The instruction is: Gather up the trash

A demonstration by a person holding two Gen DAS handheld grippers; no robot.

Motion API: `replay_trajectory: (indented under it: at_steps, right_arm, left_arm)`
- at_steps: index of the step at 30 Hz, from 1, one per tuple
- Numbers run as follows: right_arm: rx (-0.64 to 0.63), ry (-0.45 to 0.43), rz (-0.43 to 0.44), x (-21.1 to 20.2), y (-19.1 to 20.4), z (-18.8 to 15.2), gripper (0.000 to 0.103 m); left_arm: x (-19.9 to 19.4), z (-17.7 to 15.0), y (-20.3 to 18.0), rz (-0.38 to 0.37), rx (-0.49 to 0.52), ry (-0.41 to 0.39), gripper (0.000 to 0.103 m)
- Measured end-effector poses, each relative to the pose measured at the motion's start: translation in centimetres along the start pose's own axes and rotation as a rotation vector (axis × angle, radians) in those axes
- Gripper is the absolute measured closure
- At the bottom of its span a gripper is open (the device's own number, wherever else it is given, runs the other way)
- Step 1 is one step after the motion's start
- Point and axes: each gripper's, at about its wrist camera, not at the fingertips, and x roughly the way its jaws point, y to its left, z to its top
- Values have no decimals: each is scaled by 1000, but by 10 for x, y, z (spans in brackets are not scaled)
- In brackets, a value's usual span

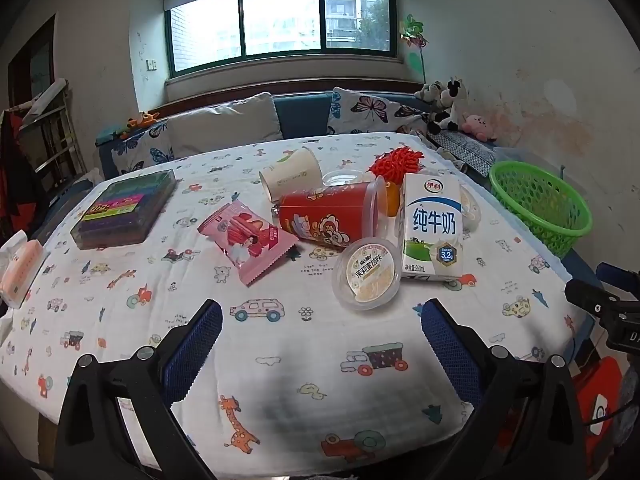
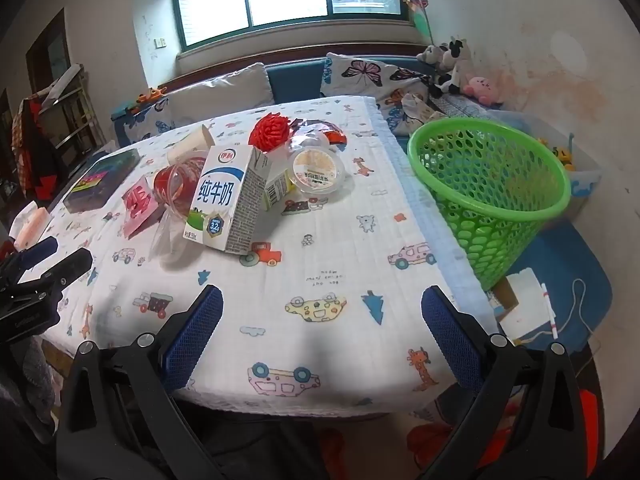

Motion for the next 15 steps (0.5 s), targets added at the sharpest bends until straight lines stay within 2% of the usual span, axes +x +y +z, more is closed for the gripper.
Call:
replay_trajectory:
  at_steps: [15]
  right_arm:
    - [-3, -4, -8, -2, -4, 2, 4]
  left_arm:
    - [-1, 0, 0, 4, 2, 3, 6]
